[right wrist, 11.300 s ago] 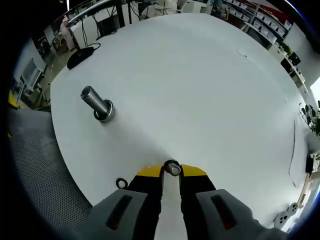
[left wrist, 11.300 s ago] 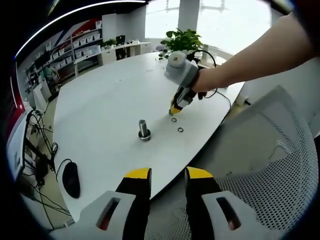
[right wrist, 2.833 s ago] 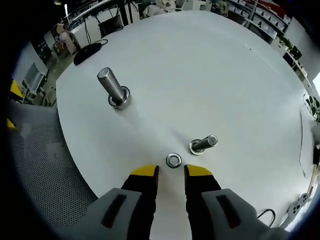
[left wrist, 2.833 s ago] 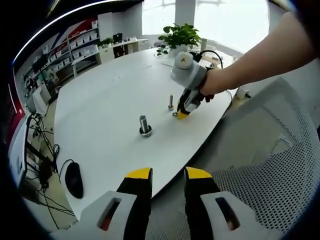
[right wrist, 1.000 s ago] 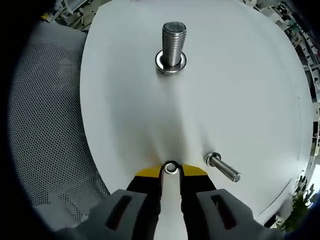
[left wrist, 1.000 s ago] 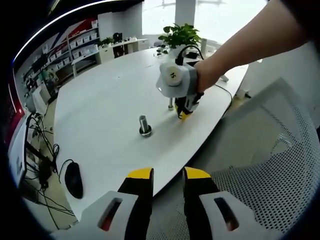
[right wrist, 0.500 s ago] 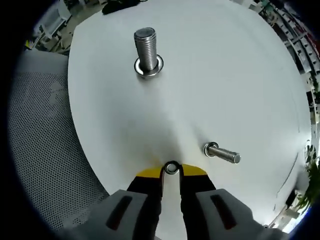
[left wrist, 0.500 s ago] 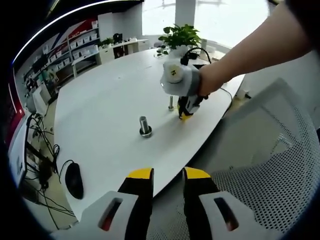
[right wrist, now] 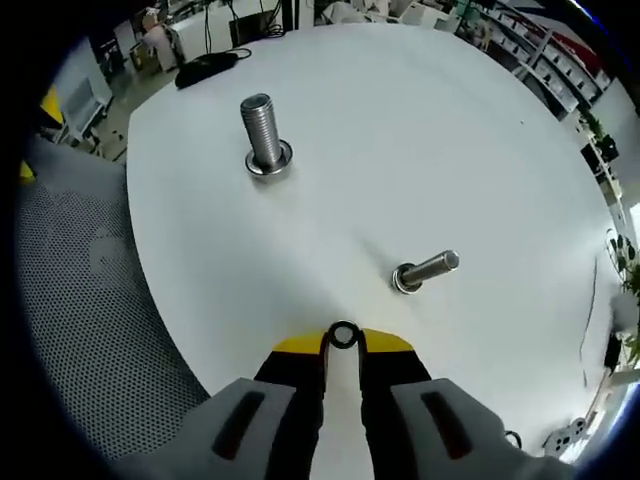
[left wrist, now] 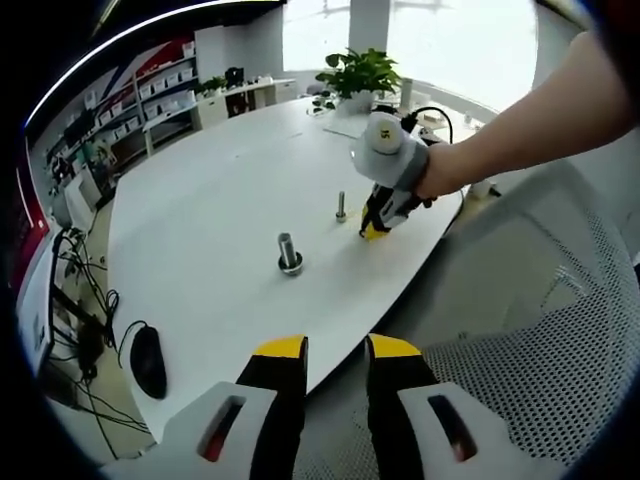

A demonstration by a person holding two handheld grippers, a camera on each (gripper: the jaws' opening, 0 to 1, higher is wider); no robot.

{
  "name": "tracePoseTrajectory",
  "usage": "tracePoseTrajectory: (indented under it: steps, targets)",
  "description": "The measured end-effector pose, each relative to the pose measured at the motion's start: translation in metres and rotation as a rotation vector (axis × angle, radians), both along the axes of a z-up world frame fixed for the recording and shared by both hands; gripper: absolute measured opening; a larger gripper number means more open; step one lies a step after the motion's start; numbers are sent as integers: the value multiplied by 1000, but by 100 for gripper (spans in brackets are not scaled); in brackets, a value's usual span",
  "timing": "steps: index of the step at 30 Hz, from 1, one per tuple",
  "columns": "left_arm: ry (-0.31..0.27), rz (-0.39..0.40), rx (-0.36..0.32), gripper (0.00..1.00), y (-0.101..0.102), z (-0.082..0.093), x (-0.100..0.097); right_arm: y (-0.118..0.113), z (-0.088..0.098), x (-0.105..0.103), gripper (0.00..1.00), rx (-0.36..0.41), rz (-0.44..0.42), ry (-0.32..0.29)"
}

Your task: Place the washer onto the threaded stud by aligning its center hole with the stud, sliding it down to the base, and recovering from edge contact or off-axis alignment until the washer reaches the visible bottom stop.

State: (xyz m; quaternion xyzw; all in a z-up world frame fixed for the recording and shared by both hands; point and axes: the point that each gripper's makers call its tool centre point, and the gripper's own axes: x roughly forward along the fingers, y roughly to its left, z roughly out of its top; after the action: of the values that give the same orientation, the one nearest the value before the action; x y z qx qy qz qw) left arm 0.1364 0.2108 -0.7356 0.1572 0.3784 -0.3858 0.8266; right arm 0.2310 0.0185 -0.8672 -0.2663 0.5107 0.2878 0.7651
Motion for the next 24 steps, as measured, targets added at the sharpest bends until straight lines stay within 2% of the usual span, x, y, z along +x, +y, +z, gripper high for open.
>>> tracePoseTrajectory:
  steps: [4, 8, 11, 15, 18, 21, 24]
  targets:
    - [1, -3, -1, 20, 0, 0, 0, -3, 2, -2, 14, 2, -32, 8]
    - [-4, -3, -3, 20, -1, 1, 0, -5, 15, 7, 14, 37, -85, -25]
    - [-36, 19, -27, 20, 1, 8, 6, -6, 21, 11, 14, 57, -129, -15]
    - [-28, 16, -27, 20, 0, 7, 5, -2, 33, 17, 14, 67, -130, -32]
    - [-25, 5, -17, 20, -1, 5, 3, -5, 36, 20, 14, 29, -80, -48]
    - [-41, 25, -44, 20, 0, 12, 8, -5, 45, 23, 14, 35, -81, -54]
    - [-41, 32, -41, 20, 1, 10, 8, -7, 55, 25, 14, 43, -88, -68]
